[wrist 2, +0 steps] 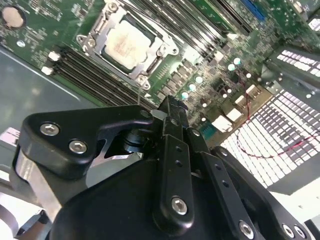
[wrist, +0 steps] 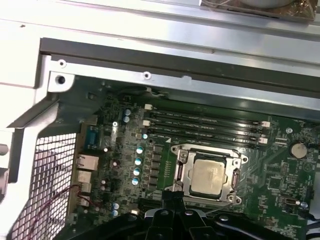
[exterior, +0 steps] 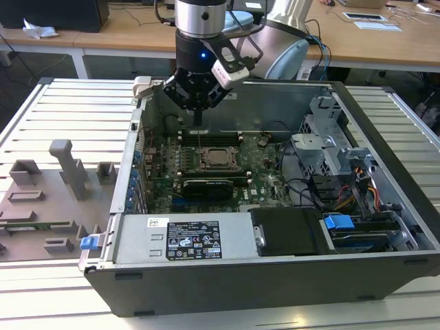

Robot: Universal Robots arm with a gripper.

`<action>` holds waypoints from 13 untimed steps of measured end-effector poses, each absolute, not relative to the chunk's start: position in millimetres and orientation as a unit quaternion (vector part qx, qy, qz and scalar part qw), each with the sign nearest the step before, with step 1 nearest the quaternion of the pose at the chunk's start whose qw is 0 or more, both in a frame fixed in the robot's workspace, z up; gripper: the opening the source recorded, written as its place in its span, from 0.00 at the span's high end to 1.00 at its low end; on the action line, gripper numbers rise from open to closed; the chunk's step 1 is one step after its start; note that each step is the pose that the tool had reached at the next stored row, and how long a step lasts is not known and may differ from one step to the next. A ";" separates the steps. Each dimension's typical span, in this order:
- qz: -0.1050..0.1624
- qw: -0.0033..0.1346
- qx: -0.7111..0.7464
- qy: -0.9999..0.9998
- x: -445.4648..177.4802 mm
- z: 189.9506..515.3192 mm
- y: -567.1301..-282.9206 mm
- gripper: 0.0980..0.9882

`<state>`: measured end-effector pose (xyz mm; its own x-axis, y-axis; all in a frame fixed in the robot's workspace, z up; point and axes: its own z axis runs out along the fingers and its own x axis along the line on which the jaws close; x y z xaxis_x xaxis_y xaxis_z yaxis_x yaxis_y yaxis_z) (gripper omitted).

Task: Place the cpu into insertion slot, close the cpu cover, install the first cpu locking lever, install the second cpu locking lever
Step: 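Install the first cpu locking lever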

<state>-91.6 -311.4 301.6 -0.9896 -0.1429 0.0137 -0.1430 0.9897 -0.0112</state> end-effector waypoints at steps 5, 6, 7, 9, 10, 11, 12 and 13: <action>0.006 0.006 0.071 -0.997 -95.5 296.3 -311.2 0.99; 0.006 0.006 0.071 -0.997 -95.7 295.6 -311.1 0.99; 0.006 0.006 0.071 -0.997 -95.8 294.6 -311.0 0.99; 0.006 0.007 0.070 -0.997 -95.9 293.3 -308.4 0.99; 0.006 0.007 0.070 -0.998 -96.0 293.1 -306.1 0.99; 0.006 0.006 0.070 -0.998 -96.4 293.0 -303.6 0.99; 0.006 0.007 0.070 -0.998 -97.8 293.0 -302.3 0.99; 0.006 0.007 0.070 -0.998 -98.8 293.0 -302.0 0.99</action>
<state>-98.8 -302.0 293.0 -0.9902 -0.1392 0.0138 -0.1393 0.9902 -0.0113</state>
